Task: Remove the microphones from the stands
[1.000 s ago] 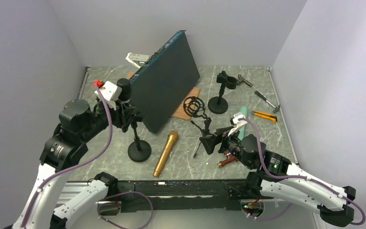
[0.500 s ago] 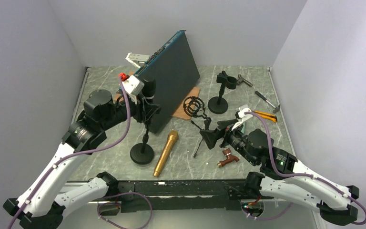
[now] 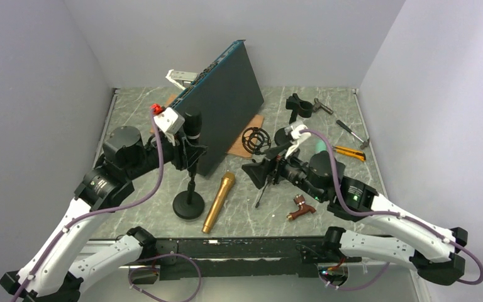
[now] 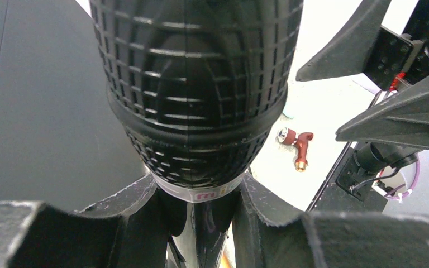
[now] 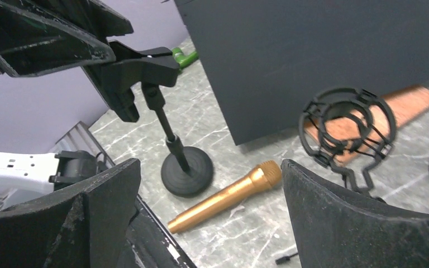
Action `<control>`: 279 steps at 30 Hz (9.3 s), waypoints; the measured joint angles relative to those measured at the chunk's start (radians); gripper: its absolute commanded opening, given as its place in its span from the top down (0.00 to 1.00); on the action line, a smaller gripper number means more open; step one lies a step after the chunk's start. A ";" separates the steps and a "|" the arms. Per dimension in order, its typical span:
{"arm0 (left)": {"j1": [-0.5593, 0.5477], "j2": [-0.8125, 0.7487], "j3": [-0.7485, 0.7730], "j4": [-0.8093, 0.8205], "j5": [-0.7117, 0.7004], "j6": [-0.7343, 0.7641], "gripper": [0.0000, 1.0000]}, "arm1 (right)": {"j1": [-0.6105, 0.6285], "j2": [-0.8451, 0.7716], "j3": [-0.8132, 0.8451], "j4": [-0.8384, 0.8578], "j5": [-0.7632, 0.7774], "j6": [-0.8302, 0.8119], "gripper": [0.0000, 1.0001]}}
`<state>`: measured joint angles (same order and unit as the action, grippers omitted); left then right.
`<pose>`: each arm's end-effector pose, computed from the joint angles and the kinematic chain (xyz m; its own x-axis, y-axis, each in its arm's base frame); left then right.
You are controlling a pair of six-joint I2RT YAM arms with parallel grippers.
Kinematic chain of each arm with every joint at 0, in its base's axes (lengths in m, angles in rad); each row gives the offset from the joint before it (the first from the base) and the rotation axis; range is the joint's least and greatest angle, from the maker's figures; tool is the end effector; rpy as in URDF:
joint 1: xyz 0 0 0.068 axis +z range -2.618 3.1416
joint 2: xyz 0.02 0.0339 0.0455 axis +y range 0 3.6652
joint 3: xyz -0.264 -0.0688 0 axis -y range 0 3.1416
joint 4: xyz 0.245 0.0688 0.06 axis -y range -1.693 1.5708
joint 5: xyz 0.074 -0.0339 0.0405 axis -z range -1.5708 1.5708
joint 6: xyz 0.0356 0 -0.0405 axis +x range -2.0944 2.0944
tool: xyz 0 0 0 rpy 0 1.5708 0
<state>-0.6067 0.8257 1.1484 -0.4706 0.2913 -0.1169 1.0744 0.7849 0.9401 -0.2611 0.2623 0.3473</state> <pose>0.1266 -0.1003 0.4262 -0.2112 0.0106 -0.9774 0.7601 0.6305 -0.1574 0.0909 0.1484 0.3858 -0.2946 0.1463 -0.9444 -0.6659 0.6773 0.3127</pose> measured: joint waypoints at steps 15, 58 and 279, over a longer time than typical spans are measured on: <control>0.000 -0.145 -0.034 -0.113 -0.033 0.012 0.60 | 0.001 0.287 0.109 0.163 -0.209 -0.007 0.01; -0.002 -0.304 -0.039 -0.252 -0.176 0.054 0.26 | -0.148 0.986 0.576 0.431 -1.204 -0.345 0.01; -0.006 0.076 -0.170 -0.049 0.046 -0.211 0.43 | 0.100 -0.280 -0.164 0.223 -0.331 -0.301 0.04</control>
<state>-0.6132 0.9016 0.9787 -0.5198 0.3374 -0.3283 1.1744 0.5053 0.7765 -0.0383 -0.0689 0.0460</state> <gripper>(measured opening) 0.575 0.961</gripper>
